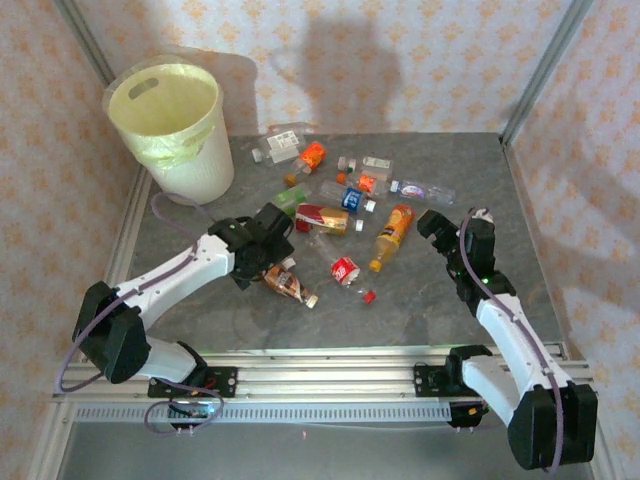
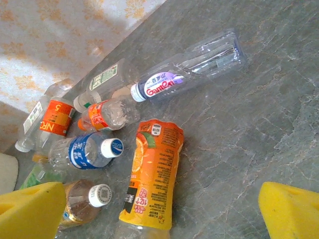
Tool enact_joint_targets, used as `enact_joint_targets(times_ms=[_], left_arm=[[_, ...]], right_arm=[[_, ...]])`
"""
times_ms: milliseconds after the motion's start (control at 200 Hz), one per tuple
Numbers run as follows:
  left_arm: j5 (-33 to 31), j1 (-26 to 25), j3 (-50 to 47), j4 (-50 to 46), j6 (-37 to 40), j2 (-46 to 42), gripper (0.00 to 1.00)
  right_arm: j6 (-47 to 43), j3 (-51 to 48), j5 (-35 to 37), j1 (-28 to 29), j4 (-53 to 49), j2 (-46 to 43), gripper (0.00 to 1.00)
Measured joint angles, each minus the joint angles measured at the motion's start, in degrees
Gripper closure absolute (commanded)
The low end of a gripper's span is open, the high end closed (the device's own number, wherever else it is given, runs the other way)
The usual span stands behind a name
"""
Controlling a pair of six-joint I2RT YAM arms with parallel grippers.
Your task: Put the plastic bottles in the bin
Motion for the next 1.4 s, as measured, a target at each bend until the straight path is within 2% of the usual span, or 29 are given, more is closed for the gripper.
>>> enact_joint_targets(times_ms=[220,485,836,1111,1231,1401], left_arm=[[2.8,-1.8,-5.5,2.2,-5.9,0.7,0.01],[1.5,-1.7,-5.8,8.7,-5.9,7.5,0.05],[0.1,-1.8,-15.6,20.7,-11.1,7.5,0.23],[-0.3,-1.8,-17.7,22.4,-11.5,5.8,0.33],[-0.3,-1.9,-19.2,24.0,-11.1,4.7,0.32],[-0.7,-2.2,-19.3,24.3,-8.7,4.4,0.35]], right_arm=[[-1.1,0.0,0.6,0.0,-0.1,0.2,0.01],[-2.0,0.0,0.7,0.0,-1.8,-0.4,0.01],[-2.3,0.0,1.7,0.0,-3.6,-2.7,0.01],[-2.3,0.0,1.7,0.0,-4.7,-2.7,0.01],[-2.3,0.0,1.6,0.0,-4.9,-2.7,0.01],[-2.3,0.0,1.6,0.0,-4.9,-2.7,0.01]])
